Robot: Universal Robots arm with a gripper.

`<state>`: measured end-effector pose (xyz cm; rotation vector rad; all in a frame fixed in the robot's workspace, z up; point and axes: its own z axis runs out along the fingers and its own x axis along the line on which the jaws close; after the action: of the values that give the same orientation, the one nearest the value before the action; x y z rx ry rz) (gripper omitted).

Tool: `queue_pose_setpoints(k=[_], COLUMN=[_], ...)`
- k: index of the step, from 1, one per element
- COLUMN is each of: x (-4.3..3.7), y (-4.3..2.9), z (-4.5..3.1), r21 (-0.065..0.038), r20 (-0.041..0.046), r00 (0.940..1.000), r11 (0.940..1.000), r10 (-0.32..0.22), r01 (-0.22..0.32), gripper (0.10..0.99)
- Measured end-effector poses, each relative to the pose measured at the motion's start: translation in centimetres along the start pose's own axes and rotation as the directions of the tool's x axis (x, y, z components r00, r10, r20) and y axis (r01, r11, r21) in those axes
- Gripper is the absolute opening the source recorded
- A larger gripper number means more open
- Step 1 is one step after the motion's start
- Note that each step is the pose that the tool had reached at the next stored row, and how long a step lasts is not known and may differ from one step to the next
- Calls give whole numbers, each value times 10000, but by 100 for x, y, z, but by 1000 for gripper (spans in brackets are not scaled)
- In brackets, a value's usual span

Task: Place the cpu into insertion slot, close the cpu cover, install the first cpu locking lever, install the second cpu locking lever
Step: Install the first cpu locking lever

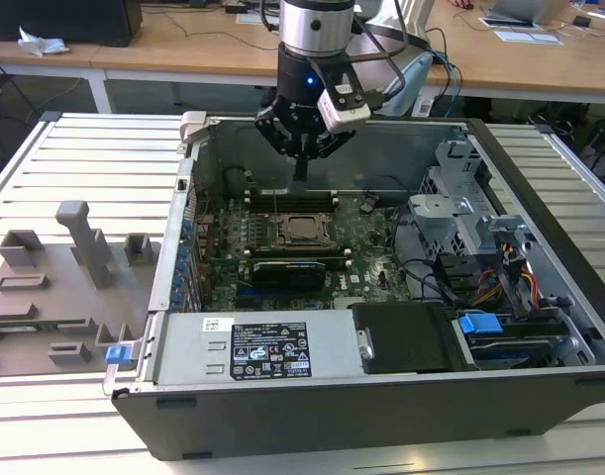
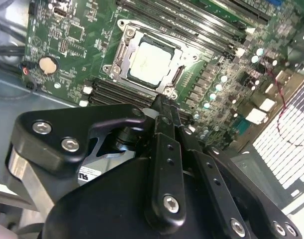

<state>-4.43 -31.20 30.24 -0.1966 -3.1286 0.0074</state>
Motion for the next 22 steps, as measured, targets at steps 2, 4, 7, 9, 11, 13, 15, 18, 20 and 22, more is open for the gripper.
queue_pose_setpoints(k=[2, 4, 7, 9, 11, 13, 15, 18, 20, 22], x=[0, 24, 169, 227, 285, 332, 382, 471, 502, 522], y=[0, -3, -21, -25, -18, -4, 19, 103, 164, 241], z=[0, 3, 50, 97, 136, 155, 169, 201, 233, 280], r21=[0, -3, -2, -1, -1, 0, -1, 0, 0, -1], r20=[-1, 1, 3, 3, 3, 1, 3, 2, 3, 4], r00=[10000, 10000, 10000, 10000, 10000, 10000, 10000, 10000, 10000, 10000], r11=[10000, 10000, 10000, 10000, 10000, 10000, 10000, 10000, 10000, 10000], r10=[32, 31, 31, 33, 24, 14, 2, -22, -33, -50], r01=[-32, -31, -31, -33, -24, -14, -2, 22, 33, 50], gripper=[106, 106, 106, 106, 106, 106, 106, 106, 106, 106])
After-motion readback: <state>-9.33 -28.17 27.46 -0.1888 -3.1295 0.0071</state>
